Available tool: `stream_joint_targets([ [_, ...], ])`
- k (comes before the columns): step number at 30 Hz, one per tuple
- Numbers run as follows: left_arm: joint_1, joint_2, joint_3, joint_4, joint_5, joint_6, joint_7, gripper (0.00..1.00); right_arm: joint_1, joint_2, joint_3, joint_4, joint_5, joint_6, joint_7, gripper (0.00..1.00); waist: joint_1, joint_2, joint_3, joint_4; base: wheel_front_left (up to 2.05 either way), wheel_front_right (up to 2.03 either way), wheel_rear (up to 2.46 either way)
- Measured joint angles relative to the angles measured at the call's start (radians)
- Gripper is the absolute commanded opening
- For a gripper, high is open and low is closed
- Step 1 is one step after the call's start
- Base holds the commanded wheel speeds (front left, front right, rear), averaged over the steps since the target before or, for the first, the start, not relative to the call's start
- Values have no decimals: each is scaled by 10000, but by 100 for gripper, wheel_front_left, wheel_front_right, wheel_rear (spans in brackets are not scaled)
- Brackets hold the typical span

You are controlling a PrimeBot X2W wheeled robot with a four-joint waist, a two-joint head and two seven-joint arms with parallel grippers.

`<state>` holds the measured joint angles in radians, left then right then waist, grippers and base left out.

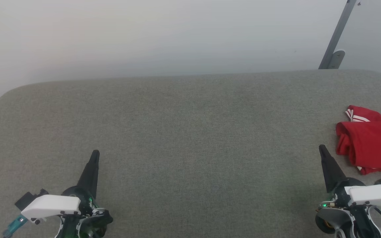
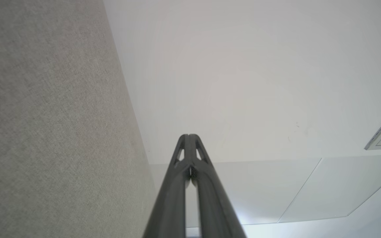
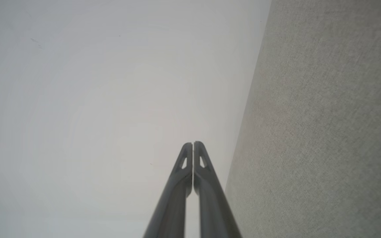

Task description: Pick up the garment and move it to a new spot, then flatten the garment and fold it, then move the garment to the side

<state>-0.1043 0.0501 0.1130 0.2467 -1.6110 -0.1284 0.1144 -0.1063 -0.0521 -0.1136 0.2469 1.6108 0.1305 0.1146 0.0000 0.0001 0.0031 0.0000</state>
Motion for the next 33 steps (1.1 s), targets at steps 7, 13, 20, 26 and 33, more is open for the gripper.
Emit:
stream_joint_targets([
  [7, 0, 0, 0, 0, 0, 0, 0, 0, 0, 0, -2, 0, 0, 0, 0, 0, 0, 0, 0, 0, 0, 0, 0],
  [13, 0, 0, 0, -2, 0, 0, 0, 0, 0, 0, 2, -2, -2, 0, 0, 0, 1, 0, 0, 0, 0, 0, 0],
  [20, 0, 0, 0, 0, 0, 0, 0, 0, 0, 0, 0, -2, 0, 0, 0, 0, 0, 0, 0, 0, 0, 0, 0],
  [26, 0, 0, 0, -2, 0, 0, 0, 0, 0, 2, 2, -2, 0, 0, 0, 0, 0, 0, 0, 0, 0, 0, 0],
  [33, 0, 0, 0, -2, 0, 0, 0, 0, 0, 2, -2, -2, -2, 0, 0, 0, 0, 0, 0, 0, 0, 0, 0],
])
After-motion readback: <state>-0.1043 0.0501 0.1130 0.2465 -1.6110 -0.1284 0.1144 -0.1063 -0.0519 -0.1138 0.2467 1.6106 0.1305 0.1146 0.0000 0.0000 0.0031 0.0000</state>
